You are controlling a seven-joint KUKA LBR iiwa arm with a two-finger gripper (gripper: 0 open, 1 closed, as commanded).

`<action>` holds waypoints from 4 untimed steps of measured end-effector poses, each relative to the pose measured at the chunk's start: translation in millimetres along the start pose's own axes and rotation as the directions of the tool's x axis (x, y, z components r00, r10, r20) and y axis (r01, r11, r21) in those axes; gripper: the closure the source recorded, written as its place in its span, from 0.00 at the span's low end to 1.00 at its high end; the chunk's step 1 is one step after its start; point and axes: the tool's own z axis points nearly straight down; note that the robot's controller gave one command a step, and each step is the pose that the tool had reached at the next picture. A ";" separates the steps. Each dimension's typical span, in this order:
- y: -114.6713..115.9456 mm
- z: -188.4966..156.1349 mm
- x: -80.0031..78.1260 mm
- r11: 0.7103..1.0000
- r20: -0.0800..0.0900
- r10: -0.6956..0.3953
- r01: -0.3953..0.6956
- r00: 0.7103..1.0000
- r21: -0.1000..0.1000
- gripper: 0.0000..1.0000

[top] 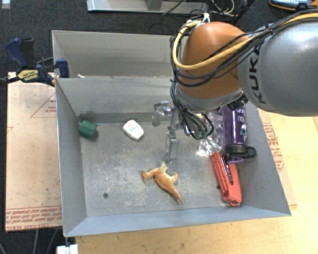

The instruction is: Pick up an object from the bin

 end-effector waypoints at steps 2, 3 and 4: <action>-52.8 65.8 40.7 0.996 -0.005 0.090 -0.090 0.996 0.002 0.00; -42.8 106.3 52.6 0.992 0.003 0.127 -0.127 0.992 0.000 0.00; -43.4 142.2 53.8 0.993 0.002 0.116 -0.116 0.993 -0.001 0.00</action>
Offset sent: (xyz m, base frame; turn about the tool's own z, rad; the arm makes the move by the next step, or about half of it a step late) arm -0.0668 -0.0860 -0.1144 -0.3475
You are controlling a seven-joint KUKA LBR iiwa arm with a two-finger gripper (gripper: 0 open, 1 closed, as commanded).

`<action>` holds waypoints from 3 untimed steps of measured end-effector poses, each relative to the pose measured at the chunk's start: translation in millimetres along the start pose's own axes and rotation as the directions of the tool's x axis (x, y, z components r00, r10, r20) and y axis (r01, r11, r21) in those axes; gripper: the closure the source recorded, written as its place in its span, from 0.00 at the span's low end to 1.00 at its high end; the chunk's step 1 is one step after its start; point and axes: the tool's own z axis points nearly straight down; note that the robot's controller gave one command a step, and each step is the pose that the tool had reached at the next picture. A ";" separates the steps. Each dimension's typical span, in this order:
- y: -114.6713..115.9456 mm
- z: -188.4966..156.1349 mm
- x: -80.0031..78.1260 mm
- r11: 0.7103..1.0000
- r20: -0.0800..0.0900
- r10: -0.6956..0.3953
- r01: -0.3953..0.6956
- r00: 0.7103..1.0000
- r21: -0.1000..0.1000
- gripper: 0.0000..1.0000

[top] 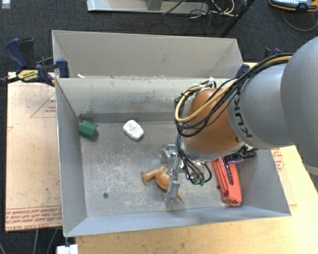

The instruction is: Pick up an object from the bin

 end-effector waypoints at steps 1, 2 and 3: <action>12.9 2.7 -41.0 0.919 0.006 -0.395 0.395 0.919 0.002 1.00; 12.8 2.8 -40.9 0.919 0.006 -0.394 0.394 0.919 0.002 1.00; 11.7 -154.4 -37.9 0.882 0.012 -0.472 0.472 0.882 0.004 1.00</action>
Offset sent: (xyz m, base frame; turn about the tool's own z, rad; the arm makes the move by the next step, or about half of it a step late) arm 0.0000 0.0000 0.0000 0.0000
